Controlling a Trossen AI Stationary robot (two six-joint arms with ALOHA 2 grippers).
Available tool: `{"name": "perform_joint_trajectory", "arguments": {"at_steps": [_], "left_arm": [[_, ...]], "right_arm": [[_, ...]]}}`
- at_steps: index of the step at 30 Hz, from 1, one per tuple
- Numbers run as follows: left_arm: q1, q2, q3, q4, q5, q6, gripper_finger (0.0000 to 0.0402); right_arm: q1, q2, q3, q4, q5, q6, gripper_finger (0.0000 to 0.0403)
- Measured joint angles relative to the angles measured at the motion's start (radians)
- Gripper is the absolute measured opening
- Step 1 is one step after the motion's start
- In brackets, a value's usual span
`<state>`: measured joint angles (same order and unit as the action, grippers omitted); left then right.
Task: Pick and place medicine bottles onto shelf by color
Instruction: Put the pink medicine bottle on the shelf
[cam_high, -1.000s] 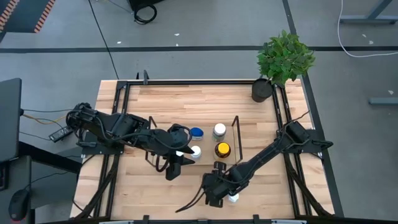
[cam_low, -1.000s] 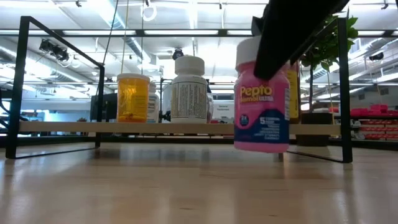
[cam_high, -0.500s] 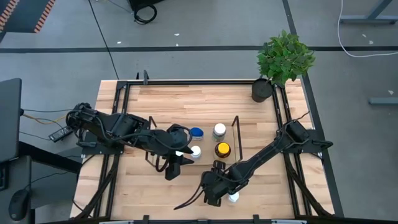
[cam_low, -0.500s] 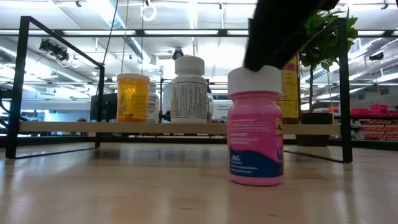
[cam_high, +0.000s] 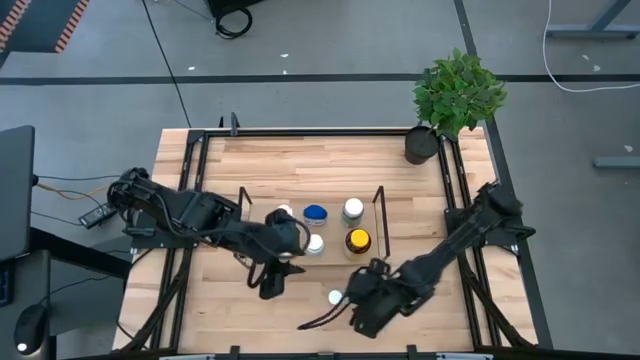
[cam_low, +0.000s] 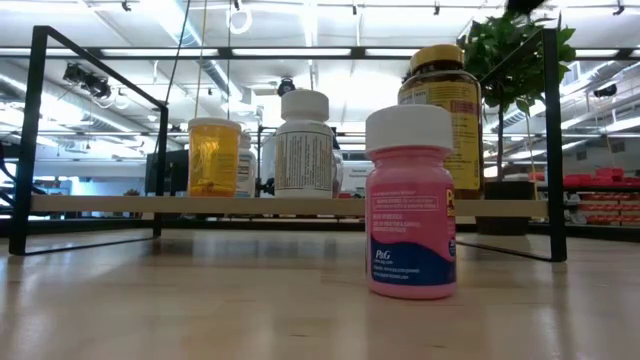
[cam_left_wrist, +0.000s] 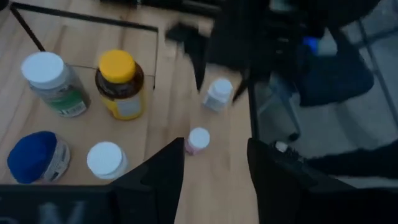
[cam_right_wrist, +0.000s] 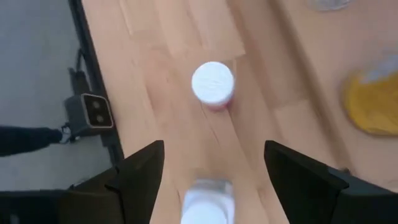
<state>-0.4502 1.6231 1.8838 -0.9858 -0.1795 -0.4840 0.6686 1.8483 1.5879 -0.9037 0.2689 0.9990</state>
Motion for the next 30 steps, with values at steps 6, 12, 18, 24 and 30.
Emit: {"name": "perform_joint_trajectory", "arguments": {"at_steps": [6,12,18,24,30], "left_arm": [[-0.028,0.042,-0.052,0.041,0.002,0.036,0.0201],[-0.026,0.121,-0.123,0.240,-0.001,0.133,0.0239],[-0.001,0.256,-0.136,0.315,0.001,0.156,0.0306],[0.015,0.371,-0.136,0.345,0.069,0.157,0.0365],[0.009,0.437,-0.136,0.385,0.107,0.183,0.0382]], "right_arm": [[0.124,-0.137,0.000,-0.097,0.173,0.095,0.0277],[0.201,-0.245,0.002,-0.265,0.338,0.234,0.0272],[0.214,-0.296,0.001,-0.393,0.344,0.329,0.0272],[0.214,-0.291,0.001,-0.400,0.344,0.314,0.0272],[0.214,-0.289,0.000,-0.402,0.344,0.310,0.0272]]}}
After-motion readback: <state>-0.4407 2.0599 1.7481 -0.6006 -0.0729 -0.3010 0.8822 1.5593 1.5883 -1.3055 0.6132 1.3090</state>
